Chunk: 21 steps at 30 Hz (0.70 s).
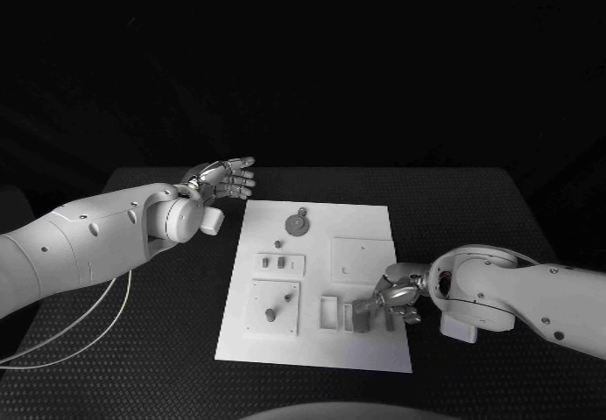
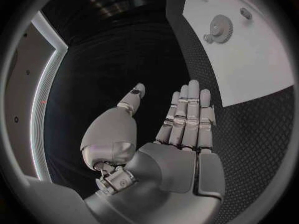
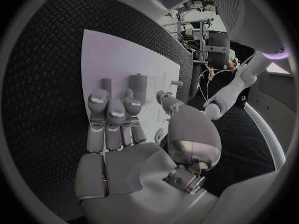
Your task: Assemble the parts on the task board
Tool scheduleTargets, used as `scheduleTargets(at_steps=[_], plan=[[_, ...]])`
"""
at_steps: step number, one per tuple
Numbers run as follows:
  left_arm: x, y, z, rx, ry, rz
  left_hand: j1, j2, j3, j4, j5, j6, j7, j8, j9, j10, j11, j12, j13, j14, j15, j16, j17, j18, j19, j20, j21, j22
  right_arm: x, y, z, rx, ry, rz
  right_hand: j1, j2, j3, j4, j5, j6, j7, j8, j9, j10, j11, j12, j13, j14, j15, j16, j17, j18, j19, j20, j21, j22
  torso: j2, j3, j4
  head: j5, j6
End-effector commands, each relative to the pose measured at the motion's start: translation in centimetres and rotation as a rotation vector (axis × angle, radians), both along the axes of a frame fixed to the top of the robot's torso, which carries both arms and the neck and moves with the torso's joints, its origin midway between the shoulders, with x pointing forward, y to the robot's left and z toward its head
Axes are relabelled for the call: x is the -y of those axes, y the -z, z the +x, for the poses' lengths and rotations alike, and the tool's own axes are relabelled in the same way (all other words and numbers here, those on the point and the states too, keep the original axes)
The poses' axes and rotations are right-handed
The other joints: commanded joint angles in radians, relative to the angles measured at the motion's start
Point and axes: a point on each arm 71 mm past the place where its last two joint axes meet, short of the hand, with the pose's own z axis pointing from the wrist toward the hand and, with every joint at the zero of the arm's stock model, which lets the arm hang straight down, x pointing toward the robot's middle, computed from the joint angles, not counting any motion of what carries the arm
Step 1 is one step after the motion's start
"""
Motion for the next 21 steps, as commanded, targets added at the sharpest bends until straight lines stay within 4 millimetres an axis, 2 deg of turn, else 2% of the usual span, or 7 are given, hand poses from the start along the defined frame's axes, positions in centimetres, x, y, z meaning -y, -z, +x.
scheduleTargets(at_steps=[1, 9, 18, 21], plan=[[0.3, -0.1, 0.0, 0.007, 0.015, -0.013, -0.010, 0.001, 0.002, 0.001, -0.003, -0.005, 0.000, 0.004, -0.001, -0.003, -0.004, 0.004, -0.001, -0.002, 0.000, -0.007, 0.001, 0.011, -0.006, 0.002, -0.007, 0.002, -0.1, 0.4, -0.1, -0.003, -0.002, -0.047, -0.011, -0.011, 0.005, 0.015, -0.006, 0.010, 0.016, -0.007, -0.002, -0.047, 0.002, -0.003, 0.003, 0.008, 0.001, -0.006, 0.005, 0.070, 0.004, -0.009, 0.007, 0.016, 0.000, -0.0003, -0.0005, 0.002, -0.004], [0.3, -0.1, -0.1, 0.005, 0.018, -0.014, -0.012, 0.001, 0.002, 0.001, -0.004, -0.005, 0.000, 0.004, -0.002, -0.003, -0.004, 0.004, -0.002, -0.002, 0.000, -0.007, 0.002, 0.011, -0.006, 0.002, -0.007, 0.002, -0.3, 2.1, -0.4, -0.030, -0.017, -0.098, -0.020, -0.038, 0.021, 0.048, -0.008, 0.011, 0.017, -0.013, -0.005, -0.047, 0.003, -0.005, 0.009, 0.011, 0.002, -0.015, 0.019, 0.070, 0.004, -0.012, 0.013, 0.016, 0.001, 0.0005, 0.0008, 0.006, -0.008], [0.3, -0.1, -0.1, 0.002, 0.021, -0.015, -0.013, 0.000, 0.001, 0.001, -0.004, -0.006, 0.000, 0.004, -0.002, -0.003, -0.004, 0.004, -0.002, -0.002, 0.000, -0.007, 0.003, 0.011, -0.006, 0.002, -0.007, 0.002, -0.9, 2.6, -0.4, -0.025, -0.019, -0.102, -0.014, -0.043, 0.026, 0.053, -0.009, 0.015, 0.016, -0.013, -0.005, -0.047, 0.003, -0.006, 0.011, 0.013, 0.002, -0.018, 0.025, 0.070, 0.003, -0.013, 0.015, 0.015, 0.001, -0.0005, -0.0007, 0.010, -0.011], [0.3, -0.1, -0.1, 0.001, 0.020, -0.014, -0.014, 0.000, 0.001, 0.001, -0.004, -0.007, 0.000, 0.004, -0.002, -0.003, -0.004, 0.004, -0.002, -0.002, 0.000, -0.008, 0.003, 0.011, -0.006, 0.002, -0.007, 0.002, -1.0, 2.6, -0.4, -0.023, -0.021, -0.104, -0.003, -0.038, 0.031, 0.050, -0.009, 0.020, 0.015, -0.012, -0.004, -0.046, 0.002, -0.006, 0.013, 0.014, 0.001, -0.020, 0.029, 0.070, 0.004, -0.013, 0.018, 0.015, 0.000, -0.0004, -0.0004, 0.011, -0.010]])
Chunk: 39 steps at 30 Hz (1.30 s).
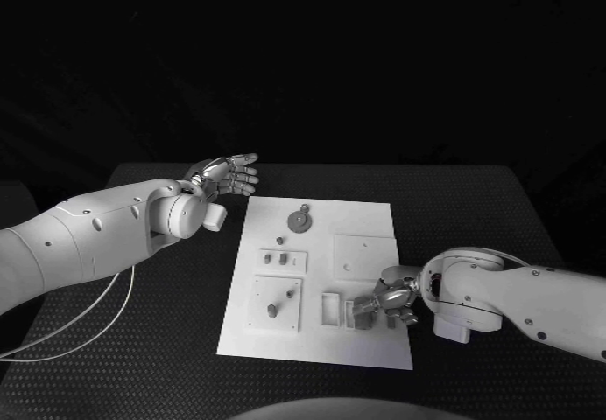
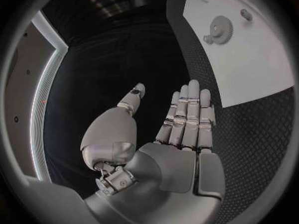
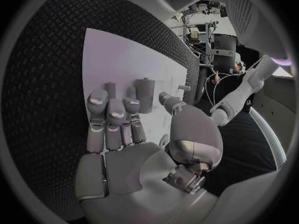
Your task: Assemble the parts on the task board
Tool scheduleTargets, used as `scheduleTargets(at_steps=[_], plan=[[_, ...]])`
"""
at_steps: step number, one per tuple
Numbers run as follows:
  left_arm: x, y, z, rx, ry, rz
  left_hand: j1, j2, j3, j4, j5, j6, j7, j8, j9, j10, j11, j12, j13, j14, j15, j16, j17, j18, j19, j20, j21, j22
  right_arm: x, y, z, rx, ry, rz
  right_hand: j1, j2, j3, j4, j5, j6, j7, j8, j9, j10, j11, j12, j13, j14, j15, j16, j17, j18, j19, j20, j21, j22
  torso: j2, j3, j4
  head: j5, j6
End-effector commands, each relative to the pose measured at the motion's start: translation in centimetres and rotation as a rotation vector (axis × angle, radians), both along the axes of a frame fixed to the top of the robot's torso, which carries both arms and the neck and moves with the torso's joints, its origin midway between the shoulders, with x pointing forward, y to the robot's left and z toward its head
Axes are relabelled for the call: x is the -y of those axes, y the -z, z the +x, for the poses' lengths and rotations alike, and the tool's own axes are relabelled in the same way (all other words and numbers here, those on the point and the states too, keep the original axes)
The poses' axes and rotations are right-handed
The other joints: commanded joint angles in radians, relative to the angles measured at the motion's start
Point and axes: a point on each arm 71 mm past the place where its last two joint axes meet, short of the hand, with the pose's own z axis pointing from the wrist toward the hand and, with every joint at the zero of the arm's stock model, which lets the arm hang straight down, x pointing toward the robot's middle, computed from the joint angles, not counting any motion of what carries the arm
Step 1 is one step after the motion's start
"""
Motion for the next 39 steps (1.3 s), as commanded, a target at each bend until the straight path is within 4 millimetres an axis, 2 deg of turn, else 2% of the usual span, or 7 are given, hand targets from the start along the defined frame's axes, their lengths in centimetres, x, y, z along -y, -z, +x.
scheduleTargets(at_steps=[1, 4, 9, 17, 27, 32, 39], plan=[[0.2, -0.1, 0.0, 0.003, 0.015, -0.012, -0.014, 0.000, 0.001, 0.001, -0.004, -0.007, 0.000, 0.004, -0.001, -0.003, -0.004, 0.004, -0.001, -0.002, 0.000, -0.004, 0.001, 0.011, -0.006, 0.002, -0.003, 0.002, 0.0, 1.1, -0.5, -0.008, -0.007, -0.049, 0.032, 0.000, 0.021, -0.006, -0.009, 0.001, -0.002, -0.005, -0.025, 0.000, -0.001, -0.005, 0.003, 0.007, -0.003, -0.006, 0.005, 0.085, -0.004, -0.006, 0.008, 0.015, 0.000, -0.0004, -0.0003, 0.002, 0.001], [0.2, -0.1, 0.0, 0.003, 0.015, -0.012, -0.014, 0.000, 0.001, 0.001, -0.004, -0.007, 0.000, 0.004, -0.001, -0.004, -0.004, 0.004, -0.001, -0.002, 0.000, -0.004, 0.001, 0.011, -0.006, 0.002, -0.003, 0.002, 0.1, 1.0, -0.4, 0.008, -0.006, -0.058, 0.051, -0.007, 0.051, -0.004, -0.009, 0.004, -0.003, -0.004, -0.024, 0.002, -0.002, -0.006, 0.004, 0.009, -0.004, -0.009, 0.009, 0.085, -0.002, -0.006, 0.009, 0.013, 0.000, -0.0005, -0.0017, 0.005, 0.001], [0.2, -0.1, 0.0, 0.002, 0.015, -0.012, -0.014, 0.001, 0.002, 0.001, -0.003, -0.007, 0.000, 0.004, -0.001, -0.004, -0.004, 0.004, -0.001, -0.002, 0.000, -0.004, 0.002, 0.011, -0.007, 0.002, -0.004, 0.002, -0.1, 1.0, -0.4, 0.015, -0.008, -0.056, 0.129, 0.025, 0.109, -0.065, -0.009, 0.015, -0.006, 0.001, -0.019, 0.005, -0.004, -0.007, 0.006, 0.013, -0.005, -0.013, 0.017, 0.085, -0.001, -0.005, 0.015, 0.014, -0.001, -0.0014, -0.0004, 0.006, 0.001], [0.2, -0.1, -0.1, 0.001, 0.016, -0.012, -0.014, 0.001, 0.002, 0.001, -0.003, -0.007, 0.000, 0.004, -0.001, -0.004, -0.004, 0.004, -0.001, -0.003, 0.000, -0.004, 0.002, 0.011, -0.007, 0.002, -0.004, 0.002, -0.5, 1.0, -0.3, 0.024, -0.006, -0.049, 0.131, 0.012, 0.157, -0.115, -0.009, 0.022, -0.005, 0.001, -0.016, 0.011, -0.003, -0.012, 0.010, 0.019, -0.004, -0.022, 0.028, 0.085, -0.001, 0.009, 0.021, 0.012, -0.001, -0.0015, -0.0008, 0.008, 0.001], [0.1, -0.1, -0.1, 0.000, 0.013, -0.011, -0.014, 0.000, 0.002, 0.001, -0.004, -0.008, 0.001, 0.004, -0.002, -0.004, -0.003, 0.004, -0.001, -0.003, 0.000, -0.004, 0.003, 0.011, -0.007, 0.002, -0.004, 0.003, -1.1, 0.8, -0.5, 0.031, -0.017, -0.049, 0.087, -0.021, 0.174, -0.110, -0.009, 0.022, -0.004, -0.003, -0.016, 0.012, -0.002, -0.018, 0.011, 0.023, -0.002, -0.033, 0.036, 0.085, 0.000, 0.017, 0.022, 0.008, 0.000, -0.0041, -0.0008, 0.009, 0.001], [0.1, -0.1, -0.1, -0.001, 0.014, -0.011, -0.014, 0.000, 0.002, 0.001, -0.004, -0.008, 0.001, 0.004, -0.002, -0.003, -0.003, 0.005, -0.001, -0.002, 0.000, -0.004, 0.003, 0.011, -0.007, 0.002, -0.004, 0.003, -1.6, 0.4, -0.1, 0.161, -0.118, -0.153, 0.066, -0.040, 0.174, -0.101, -0.009, 0.018, -0.002, -0.007, -0.016, 0.011, 0.000, -0.021, 0.011, 0.024, 0.000, -0.038, 0.039, 0.085, 0.000, 0.019, 0.022, 0.007, -0.001, -0.0040, 0.0002, 0.012, 0.000], [0.0, -0.1, -0.1, -0.001, 0.010, -0.010, -0.014, 0.000, 0.002, 0.001, -0.004, -0.008, 0.001, 0.004, -0.002, -0.003, -0.003, 0.005, -0.002, -0.002, 0.000, -0.005, 0.004, 0.011, -0.007, 0.002, -0.004, 0.003, -1.9, 0.3, -0.1, 0.183, -0.144, -0.185, 0.047, -0.048, 0.176, -0.085, -0.009, 0.021, -0.002, -0.006, -0.014, 0.013, 0.000, -0.022, 0.012, 0.027, 0.000, -0.042, 0.043, 0.085, 0.001, 0.020, 0.023, 0.005, -0.001, -0.0035, 0.0006, 0.014, 0.001]])
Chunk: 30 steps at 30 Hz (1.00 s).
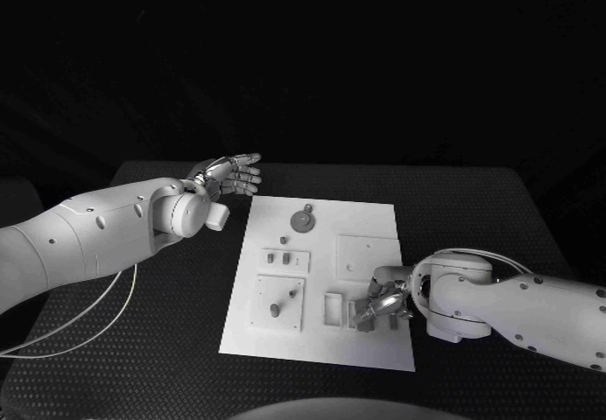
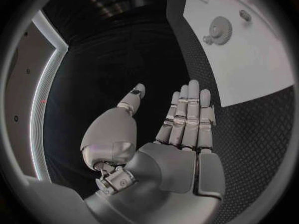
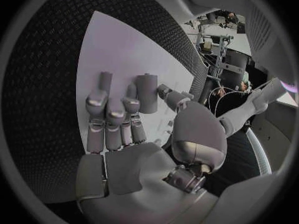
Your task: Assemble the parts on the task board
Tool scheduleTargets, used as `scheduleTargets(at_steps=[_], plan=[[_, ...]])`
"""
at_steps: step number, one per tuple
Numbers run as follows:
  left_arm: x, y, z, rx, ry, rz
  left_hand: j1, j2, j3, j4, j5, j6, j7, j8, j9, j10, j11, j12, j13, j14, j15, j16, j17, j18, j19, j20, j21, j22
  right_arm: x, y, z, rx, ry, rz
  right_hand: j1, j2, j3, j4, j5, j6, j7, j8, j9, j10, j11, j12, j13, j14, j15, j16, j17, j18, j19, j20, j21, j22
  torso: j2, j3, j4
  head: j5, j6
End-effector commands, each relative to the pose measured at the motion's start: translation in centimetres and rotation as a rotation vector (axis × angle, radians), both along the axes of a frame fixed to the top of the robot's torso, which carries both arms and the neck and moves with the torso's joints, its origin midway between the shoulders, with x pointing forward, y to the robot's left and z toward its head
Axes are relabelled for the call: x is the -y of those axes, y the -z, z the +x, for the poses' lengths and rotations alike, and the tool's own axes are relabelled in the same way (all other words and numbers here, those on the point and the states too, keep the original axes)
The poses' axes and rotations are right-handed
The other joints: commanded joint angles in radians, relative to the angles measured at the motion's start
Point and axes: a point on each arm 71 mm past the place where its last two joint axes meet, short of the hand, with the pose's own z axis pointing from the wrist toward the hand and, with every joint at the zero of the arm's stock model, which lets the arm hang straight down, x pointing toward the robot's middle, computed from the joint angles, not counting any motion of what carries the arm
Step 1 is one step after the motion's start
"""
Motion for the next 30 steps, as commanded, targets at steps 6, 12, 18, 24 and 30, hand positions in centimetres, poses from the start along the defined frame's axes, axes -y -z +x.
scheduleTargets(at_steps=[6, 12, 18, 24, 30], plan=[[0.2, -0.1, 0.0, 0.002, 0.010, -0.010, -0.010, -0.004, 0.002, 0.001, -0.004, -0.008, 0.001, 0.004, -0.001, -0.003, -0.003, 0.005, -0.001, -0.002, 0.000, -0.005, 0.002, 0.011, -0.007, 0.002, -0.004, 0.001, 0.2, 0.6, -0.1, 0.064, -0.043, -0.108, -0.014, 0.005, 0.002, 0.009, 0.002, 0.001, 0.009, -0.048, -0.079, -0.001, -0.005, -0.006, 0.001, 0.008, -0.002, -0.005, 0.003, 0.100, 0.004, 0.007, 0.007, 0.005, 0.000, 0.0007, -0.0011, 0.002, 0.001], [0.2, -0.1, 0.0, 0.000, 0.009, -0.009, -0.010, -0.004, 0.002, 0.001, -0.004, -0.008, 0.001, 0.005, -0.001, -0.003, -0.003, 0.005, -0.001, -0.002, 0.000, -0.005, 0.002, 0.011, -0.007, 0.002, -0.004, 0.002, 0.4, 0.5, 0.0, 0.083, -0.047, -0.121, 0.006, 0.015, 0.018, -0.002, 0.002, 0.007, 0.007, -0.045, -0.077, 0.002, -0.007, -0.006, 0.003, 0.010, -0.004, -0.008, 0.006, 0.100, 0.005, 0.005, 0.009, 0.004, 0.000, 0.0014, -0.0011, 0.003, 0.003], [0.1, -0.1, 0.0, -0.002, 0.008, -0.008, -0.010, -0.004, 0.003, 0.001, -0.004, -0.008, 0.001, 0.005, -0.001, -0.003, -0.003, 0.005, -0.001, -0.002, 0.000, -0.005, 0.003, 0.011, -0.007, 0.002, -0.004, 0.002, 0.8, 0.2, 0.1, 0.074, -0.013, -0.080, 0.059, 0.053, 0.082, -0.038, 0.003, 0.020, 0.003, -0.041, -0.073, 0.008, -0.010, -0.009, 0.003, 0.013, -0.006, -0.013, 0.012, 0.100, 0.003, 0.005, 0.010, 0.004, 0.000, 0.0019, -0.0020, 0.005, 0.005], [0.1, -0.1, 0.0, -0.004, 0.008, -0.007, -0.010, -0.003, 0.003, 0.001, -0.004, -0.007, 0.002, 0.005, -0.002, -0.003, -0.003, 0.005, -0.001, -0.002, 0.000, -0.005, 0.003, 0.011, -0.007, 0.002, -0.004, 0.002, 1.3, -0.4, 0.1, -0.040, 0.098, 0.043, 0.046, 0.067, 0.109, -0.053, 0.003, 0.035, 0.001, -0.037, -0.072, 0.013, -0.012, -0.014, 0.001, 0.016, -0.007, -0.019, 0.016, 0.100, 0.001, 0.014, 0.014, 0.005, 0.000, 0.0018, -0.0018, 0.004, 0.007], [0.1, 0.0, 0.0, -0.005, 0.007, -0.007, -0.010, -0.003, 0.003, 0.001, -0.004, -0.007, 0.002, 0.006, -0.002, -0.003, -0.003, 0.005, -0.001, -0.002, 0.000, -0.005, 0.003, 0.011, -0.007, 0.002, -0.004, 0.002, 1.2, -1.3, 0.6, -0.105, 0.168, 0.119, 0.025, 0.079, 0.111, -0.069, 0.003, 0.038, 0.001, -0.040, -0.074, 0.014, -0.012, -0.018, 0.001, 0.018, -0.007, -0.024, 0.020, 0.100, -0.002, 0.019, 0.016, 0.005, 0.000, 0.0016, -0.0007, 0.005, 0.009]])
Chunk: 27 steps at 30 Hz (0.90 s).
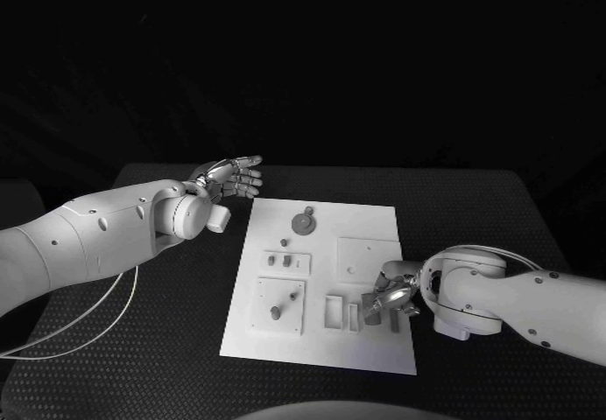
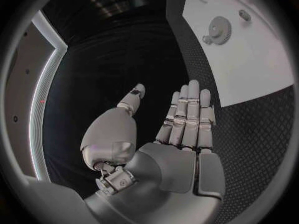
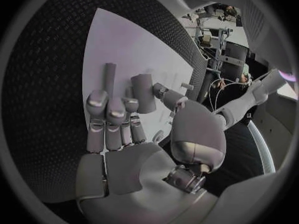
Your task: Assemble the parts on the task board
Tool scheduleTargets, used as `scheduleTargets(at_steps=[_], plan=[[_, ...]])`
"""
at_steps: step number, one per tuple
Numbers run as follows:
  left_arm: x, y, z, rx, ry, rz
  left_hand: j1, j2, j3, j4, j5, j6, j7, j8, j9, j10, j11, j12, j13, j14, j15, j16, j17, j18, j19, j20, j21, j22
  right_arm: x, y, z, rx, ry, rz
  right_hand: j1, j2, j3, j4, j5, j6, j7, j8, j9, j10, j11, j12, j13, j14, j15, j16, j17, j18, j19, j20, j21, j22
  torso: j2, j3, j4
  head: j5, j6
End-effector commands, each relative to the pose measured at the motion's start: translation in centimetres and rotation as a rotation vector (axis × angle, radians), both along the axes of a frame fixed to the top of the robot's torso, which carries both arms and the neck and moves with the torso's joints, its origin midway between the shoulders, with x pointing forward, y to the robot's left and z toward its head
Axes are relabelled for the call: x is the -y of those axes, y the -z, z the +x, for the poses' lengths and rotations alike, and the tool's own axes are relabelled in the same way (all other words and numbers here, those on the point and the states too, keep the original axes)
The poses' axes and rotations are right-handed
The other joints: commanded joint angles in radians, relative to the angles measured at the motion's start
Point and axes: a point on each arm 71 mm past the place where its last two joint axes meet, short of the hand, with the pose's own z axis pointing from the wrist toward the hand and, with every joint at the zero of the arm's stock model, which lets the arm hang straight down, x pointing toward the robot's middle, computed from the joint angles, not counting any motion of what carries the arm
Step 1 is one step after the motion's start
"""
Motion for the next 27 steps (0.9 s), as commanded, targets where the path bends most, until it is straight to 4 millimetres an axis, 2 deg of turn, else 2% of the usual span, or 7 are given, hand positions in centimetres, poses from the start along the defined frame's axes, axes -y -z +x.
scheduleTargets(at_steps=[1, 7, 15, 20, 27], plan=[[0.2, -0.1, 0.0, 0.001, 0.011, -0.009, -0.006, 0.000, 0.003, 0.001, -0.004, -0.007, 0.002, 0.006, -0.001, -0.003, -0.003, 0.005, -0.002, -0.002, 0.000, -0.005, 0.002, 0.011, -0.007, 0.002, -0.005, 0.002, -0.1, -0.1, -0.2, -0.100, 0.090, 0.086, -0.007, 0.022, 0.000, -0.010, 0.003, 0.008, 0.003, 0.003, 0.008, 0.006, -0.002, -0.007, 0.000, 0.007, 0.000, -0.009, 0.002, 0.089, 0.000, 0.010, 0.005, 0.004, 0.000, -0.0010, 0.0013, 0.000, 0.001], [0.1, -0.1, 0.0, 0.000, 0.009, -0.008, -0.005, 0.000, 0.004, 0.000, -0.004, -0.007, 0.002, 0.006, -0.001, -0.004, -0.003, 0.005, -0.002, -0.002, 0.000, -0.005, 0.002, 0.011, -0.007, 0.002, -0.005, 0.002, -0.4, -0.8, 0.1, -0.156, 0.124, 0.130, -0.024, 0.026, -0.004, -0.021, 0.003, 0.008, 0.004, 0.001, 0.006, 0.005, -0.002, -0.010, 0.000, 0.007, 0.001, -0.013, 0.004, 0.089, -0.003, 0.013, 0.006, 0.004, 0.000, -0.0017, 0.0000, 0.004, 0.001], [0.3, -0.1, 0.1, -0.002, 0.012, -0.008, -0.005, -0.001, 0.004, 0.000, -0.003, -0.007, 0.002, 0.006, -0.001, -0.005, -0.003, 0.004, -0.002, -0.002, 0.000, -0.006, 0.003, 0.011, -0.007, 0.002, -0.005, 0.003, -2.3, -0.8, -0.1, -0.277, 0.156, 0.203, -0.043, 0.030, -0.011, -0.031, 0.003, 0.010, 0.004, -0.001, 0.004, 0.005, -0.001, -0.012, 0.001, 0.008, 0.001, -0.016, 0.008, 0.089, -0.005, 0.016, 0.007, 0.004, 0.000, -0.0025, 0.0004, 0.004, 0.000], [0.3, -0.1, 0.1, -0.003, 0.014, -0.009, -0.005, -0.001, 0.004, 0.000, -0.003, -0.007, 0.001, 0.007, -0.001, -0.005, -0.003, 0.004, -0.002, -0.002, 0.000, -0.006, 0.003, 0.011, -0.007, 0.002, -0.005, 0.003, -3.3, -0.8, 0.2, -0.241, 0.117, 0.181, -0.056, 0.031, -0.016, -0.034, 0.003, 0.011, 0.005, -0.002, 0.002, 0.004, -0.001, -0.013, 0.002, 0.009, 0.002, -0.017, 0.011, 0.089, -0.007, 0.018, 0.008, 0.005, 0.000, -0.0024, 0.0003, 0.003, -0.001], [0.5, -0.1, 0.1, -0.006, 0.015, -0.001, -0.009, -0.001, 0.004, 0.002, -0.004, -0.007, 0.001, 0.007, -0.002, -0.005, -0.003, 0.005, -0.002, -0.002, 0.000, -0.006, 0.005, 0.011, -0.007, 0.002, -0.005, 0.004, -3.6, -0.6, 0.4, -0.210, 0.084, 0.138, -0.075, 0.032, -0.022, -0.034, 0.003, 0.012, 0.005, -0.004, 0.001, 0.002, -0.001, -0.014, 0.004, 0.009, 0.002, -0.020, 0.014, 0.089, -0.009, 0.019, 0.009, 0.004, 0.000, -0.0030, 0.0021, 0.000, -0.003]])
